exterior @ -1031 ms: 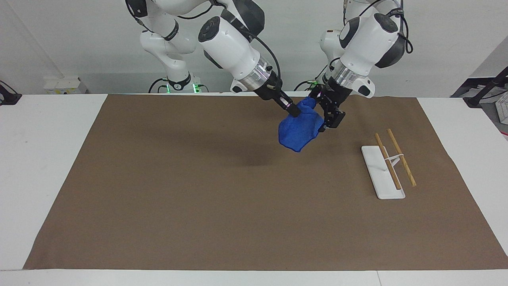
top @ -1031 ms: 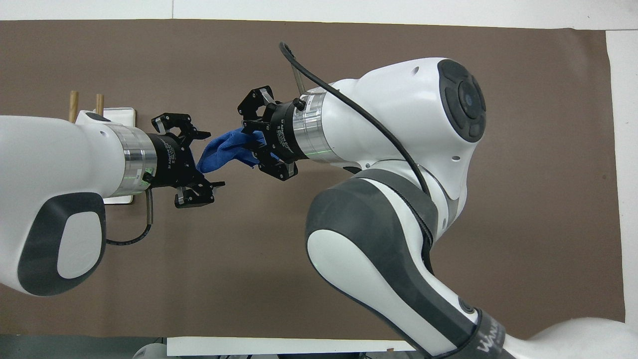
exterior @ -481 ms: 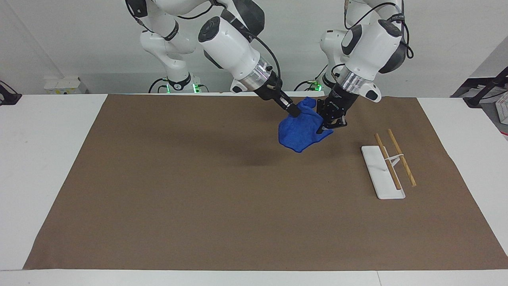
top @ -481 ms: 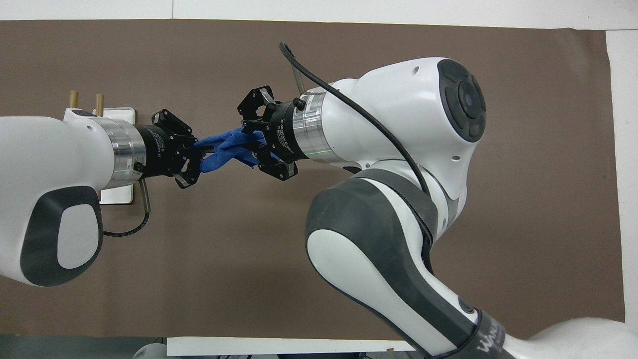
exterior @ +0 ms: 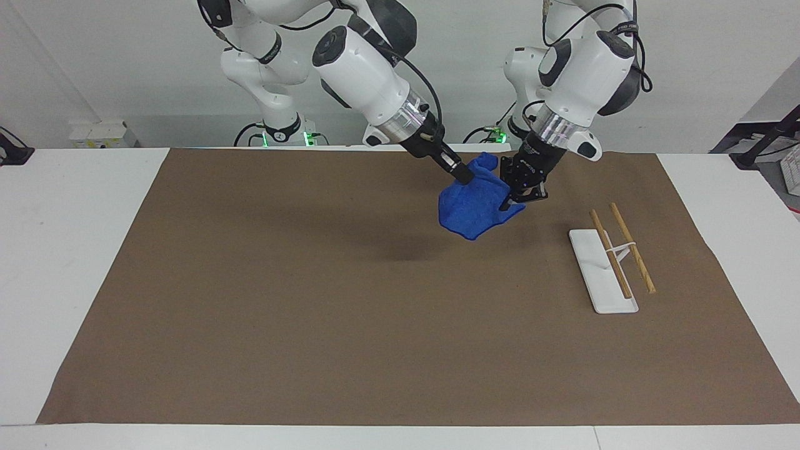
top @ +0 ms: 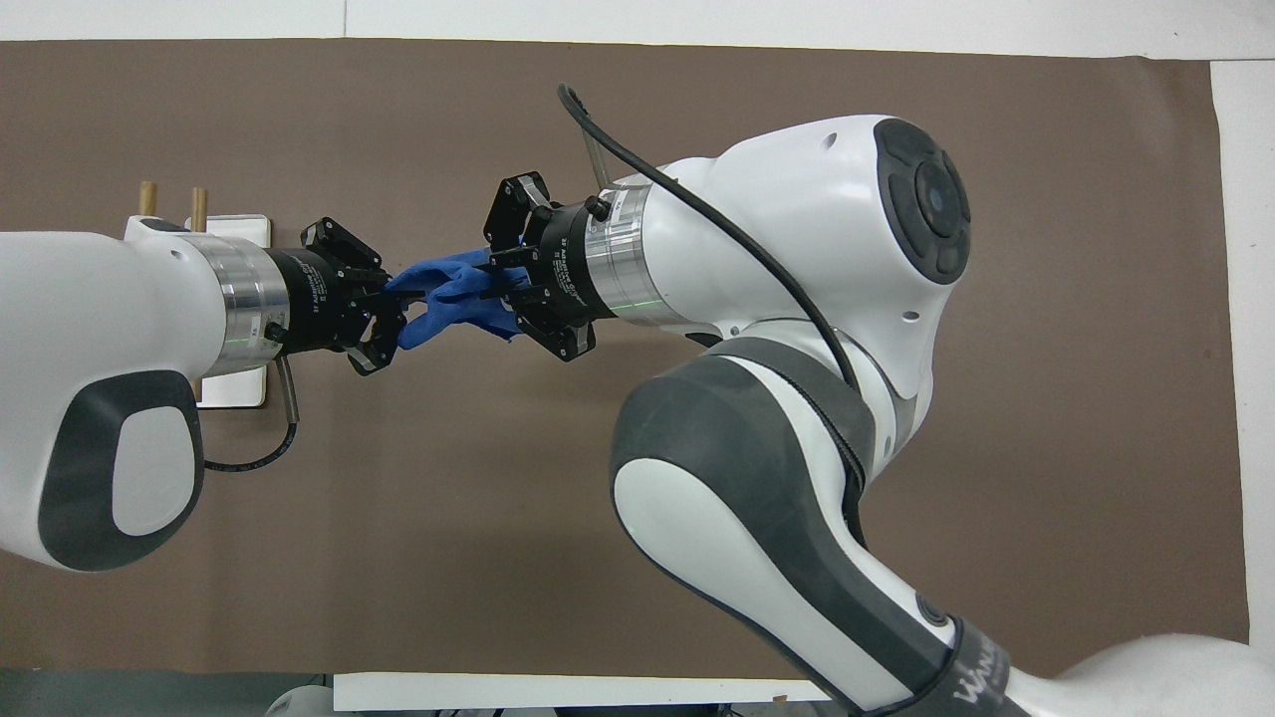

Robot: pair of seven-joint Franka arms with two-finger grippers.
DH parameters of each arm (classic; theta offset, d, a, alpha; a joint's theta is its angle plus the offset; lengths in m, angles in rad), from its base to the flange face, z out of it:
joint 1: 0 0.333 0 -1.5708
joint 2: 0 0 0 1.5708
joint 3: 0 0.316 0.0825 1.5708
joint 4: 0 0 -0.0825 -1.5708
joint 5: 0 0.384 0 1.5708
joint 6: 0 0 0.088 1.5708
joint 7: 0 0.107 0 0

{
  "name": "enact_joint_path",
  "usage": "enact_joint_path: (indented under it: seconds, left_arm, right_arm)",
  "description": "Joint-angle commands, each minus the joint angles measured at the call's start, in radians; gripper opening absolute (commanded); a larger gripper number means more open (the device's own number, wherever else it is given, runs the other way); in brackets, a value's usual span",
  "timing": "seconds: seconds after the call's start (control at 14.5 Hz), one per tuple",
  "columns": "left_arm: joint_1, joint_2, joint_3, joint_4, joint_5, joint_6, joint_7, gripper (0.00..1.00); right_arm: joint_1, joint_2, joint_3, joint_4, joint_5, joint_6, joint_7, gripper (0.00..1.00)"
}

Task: Right arm passes towel to left arm to hang
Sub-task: 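Open the right gripper and pull it back from the towel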

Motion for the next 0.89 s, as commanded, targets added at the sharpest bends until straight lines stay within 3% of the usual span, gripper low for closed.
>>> enact_joint_path:
  seconds: [0.0,0.14,0.34,0.48,0.69,0.83]
  left_arm:
    - [0.004,-0.009,0.000,-0.020,-0.019,0.023,0.002,0.00]
    - [0.011,-0.009,0.004,-0.020,-0.017,0.023,0.065,0.00]
    - [0.115,-0.009,0.003,-0.023,-0.017,0.015,0.271,0.00]
    - [0.180,-0.014,0.003,-0.047,-0.017,0.021,0.365,0.00]
    - [0.286,-0.019,0.001,-0.085,-0.017,0.021,0.553,0.00]
    - [0.335,-0.016,0.003,-0.105,-0.017,0.028,0.647,0.00]
  right_arm:
    - [-0.015,0.004,0.008,0.009,-0.001,-0.010,-0.009,1.00]
    - [-0.015,-0.003,-0.019,0.004,-0.003,-0.011,-0.108,1.00]
    - [0.046,-0.039,-0.156,-0.003,-0.027,-0.077,-0.353,1.00]
    - [0.063,-0.065,-0.237,-0.005,-0.090,-0.181,-0.544,1.00]
    - [0.119,-0.137,-0.438,-0.038,-0.182,-0.408,-0.986,1.00]
    - [0.139,-0.163,-0.553,-0.042,-0.269,-0.491,-1.175,1.00]
